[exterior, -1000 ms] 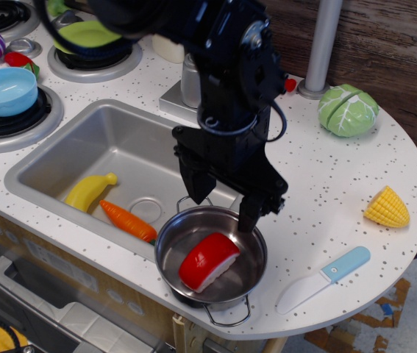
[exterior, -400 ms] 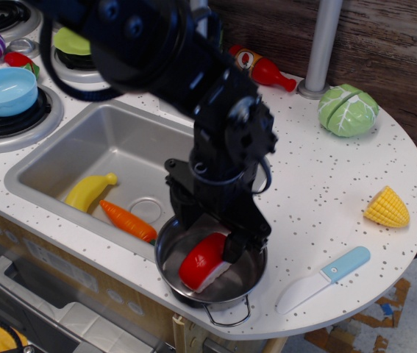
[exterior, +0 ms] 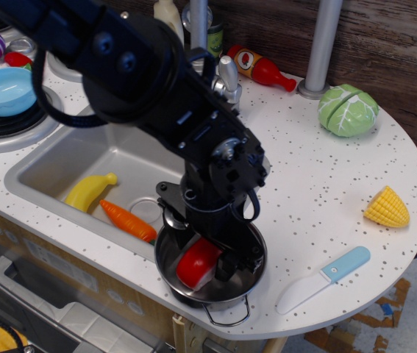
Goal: Take sushi out of pan
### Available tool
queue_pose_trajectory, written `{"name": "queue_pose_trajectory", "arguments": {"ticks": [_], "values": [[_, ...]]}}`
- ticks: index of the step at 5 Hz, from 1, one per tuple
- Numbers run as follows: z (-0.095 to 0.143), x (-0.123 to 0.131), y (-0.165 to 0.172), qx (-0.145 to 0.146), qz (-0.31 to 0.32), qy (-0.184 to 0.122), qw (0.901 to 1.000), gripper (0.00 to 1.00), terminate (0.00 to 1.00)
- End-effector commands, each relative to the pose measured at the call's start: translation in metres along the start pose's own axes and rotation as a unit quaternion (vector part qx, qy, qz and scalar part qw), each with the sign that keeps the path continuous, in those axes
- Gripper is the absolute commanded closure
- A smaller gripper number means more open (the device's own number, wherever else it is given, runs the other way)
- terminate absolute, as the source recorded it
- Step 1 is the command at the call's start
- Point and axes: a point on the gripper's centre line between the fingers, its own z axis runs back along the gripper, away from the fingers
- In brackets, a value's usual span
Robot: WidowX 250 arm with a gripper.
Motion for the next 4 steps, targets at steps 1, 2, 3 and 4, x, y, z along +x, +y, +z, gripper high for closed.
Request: {"name": "queue_pose_trajectory", "arguments": {"ticks": [1, 2, 3, 4], "values": [[0.002, 0.004, 0.001, -0.001, 0.004, -0.007, 1.0000, 1.00, 0.00], [0.003, 0.006, 0.002, 0.001, 0.003, -0.005, 1.0000, 1.00, 0.00], [0.028, 0.018, 0.001, 0.022, -0.003, 0.009, 0.9997, 1.00, 0.00], [0.062, 0.037, 0.009, 0.025, -0.028, 0.019, 0.9991, 1.00, 0.00]]}}
